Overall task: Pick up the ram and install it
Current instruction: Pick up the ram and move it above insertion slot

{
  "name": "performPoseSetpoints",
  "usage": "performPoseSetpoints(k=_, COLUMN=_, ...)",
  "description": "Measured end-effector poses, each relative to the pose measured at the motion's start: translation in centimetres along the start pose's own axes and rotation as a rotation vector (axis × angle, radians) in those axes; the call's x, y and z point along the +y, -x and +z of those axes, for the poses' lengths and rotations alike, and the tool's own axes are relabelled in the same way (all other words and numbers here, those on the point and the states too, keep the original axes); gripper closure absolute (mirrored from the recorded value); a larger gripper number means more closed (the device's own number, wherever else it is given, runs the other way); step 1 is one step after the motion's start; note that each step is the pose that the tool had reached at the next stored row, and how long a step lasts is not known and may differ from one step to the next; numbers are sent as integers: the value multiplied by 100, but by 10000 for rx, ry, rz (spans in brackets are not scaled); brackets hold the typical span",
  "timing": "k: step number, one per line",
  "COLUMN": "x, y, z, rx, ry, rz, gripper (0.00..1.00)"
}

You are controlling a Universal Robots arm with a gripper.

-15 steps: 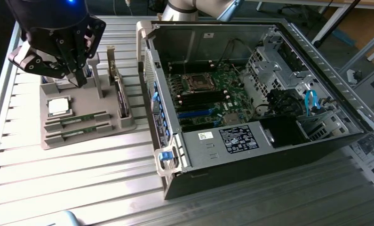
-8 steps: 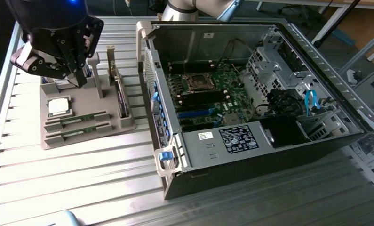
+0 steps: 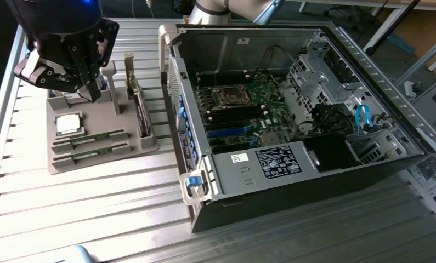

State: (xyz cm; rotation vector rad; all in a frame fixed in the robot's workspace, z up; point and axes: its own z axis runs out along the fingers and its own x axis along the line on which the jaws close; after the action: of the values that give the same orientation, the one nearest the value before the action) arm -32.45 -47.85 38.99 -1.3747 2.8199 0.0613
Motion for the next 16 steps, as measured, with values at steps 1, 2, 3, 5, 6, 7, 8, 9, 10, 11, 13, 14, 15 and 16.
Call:
performPoseSetpoints(k=1, x=0, y=0, z=0, rx=5, ry=0, rz=-81, gripper=89)
performPoseSetpoints(k=2, x=0, y=0, z=0, rx=10, ry=1, rz=-164, gripper=89)
performPoseSetpoints(k=3, x=0, y=0, z=1, rx=13, ry=1, rz=-245, gripper=89)
performPoseSetpoints(k=5, x=1, y=-1, z=1, rx=25, ry=2, rz=-444, gripper=89)
performPoseSetpoints(k=6, x=1, y=-1, z=1, rx=30, ry=2, rz=-530, gripper=89)
performPoseSetpoints(k=7, x=1, y=-1, z=2, rx=34, ry=2, rz=-614, gripper=89)
performPoseSetpoints(k=8, x=1, y=-1, z=2, rx=39, ry=2, rz=-704, gripper=89)
performPoseSetpoints(k=9, x=1, y=-1, z=2, rx=44, ry=3, rz=-788, gripper=89)
performPoseSetpoints(k=10, x=1, y=-1, z=3, rx=48, ry=4, rz=-880, gripper=89)
performPoseSetpoints(k=11, x=2, y=-1, z=3, rx=53, ry=4, rz=-974, gripper=89)
performPoseSetpoints(k=13, x=2, y=-1, z=4, rx=61, ry=6, rz=-1166, gripper=89)
performPoseSetpoints(k=14, x=2, y=-2, z=5, rx=66, ry=7, rz=-1258, gripper=89)
performPoseSetpoints(k=15, x=2, y=-2, z=5, rx=70, ry=7, rz=-1339, gripper=89)
performPoseSetpoints(k=16, x=2, y=-2, z=6, rx=78, ry=7, rz=-1485, gripper=89)
